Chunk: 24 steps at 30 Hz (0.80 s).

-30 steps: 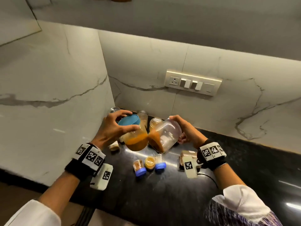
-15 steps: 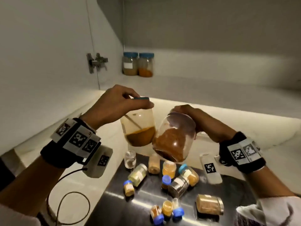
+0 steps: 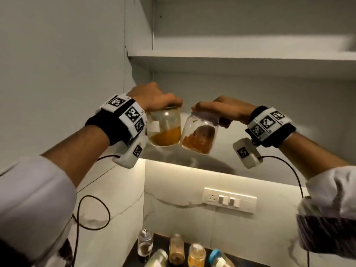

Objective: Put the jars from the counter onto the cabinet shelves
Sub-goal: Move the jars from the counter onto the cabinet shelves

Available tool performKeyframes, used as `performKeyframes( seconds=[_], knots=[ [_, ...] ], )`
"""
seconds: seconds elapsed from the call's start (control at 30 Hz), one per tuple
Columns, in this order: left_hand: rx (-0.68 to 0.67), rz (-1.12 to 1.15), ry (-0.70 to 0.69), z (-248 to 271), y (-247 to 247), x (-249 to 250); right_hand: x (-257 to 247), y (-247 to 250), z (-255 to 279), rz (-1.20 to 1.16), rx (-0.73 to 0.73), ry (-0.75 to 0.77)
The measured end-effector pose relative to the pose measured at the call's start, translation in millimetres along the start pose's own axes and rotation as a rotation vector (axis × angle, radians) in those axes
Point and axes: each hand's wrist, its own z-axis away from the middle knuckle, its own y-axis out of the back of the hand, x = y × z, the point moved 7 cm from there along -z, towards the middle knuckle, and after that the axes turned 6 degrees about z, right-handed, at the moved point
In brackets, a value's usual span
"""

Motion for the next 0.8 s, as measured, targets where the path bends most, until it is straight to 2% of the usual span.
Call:
performKeyframes(
  seconds=[0.1,0.27,0.37,0.53,0.7,0.8],
  knots=[
    [-0.039,-0.1,0.066,-26,-9,-8,-2,0,-27,0.088,-0.036,0.025],
    [-0.001,-0.255,0.141,-68,-29,-25,-1,-12,-74,0.25,-0.077,0.024],
    [0.026,-0.304,0.161,-85,-44,-28,1,-23,-103,0.314,-0.085,0.016],
    [-0.035,-0.483,0.157,-112,-76,-33,5,-44,-142,0.354,-0.064,0.005],
    [-0.025,-0.392,0.277,-153,-104,-63,11,-62,-172,0.396,-0.069,0.006],
    [-0.037,-0.429,0.311,-173,-119,-82,18,-78,-190,0.378,-0.103,0.026]
  ],
)
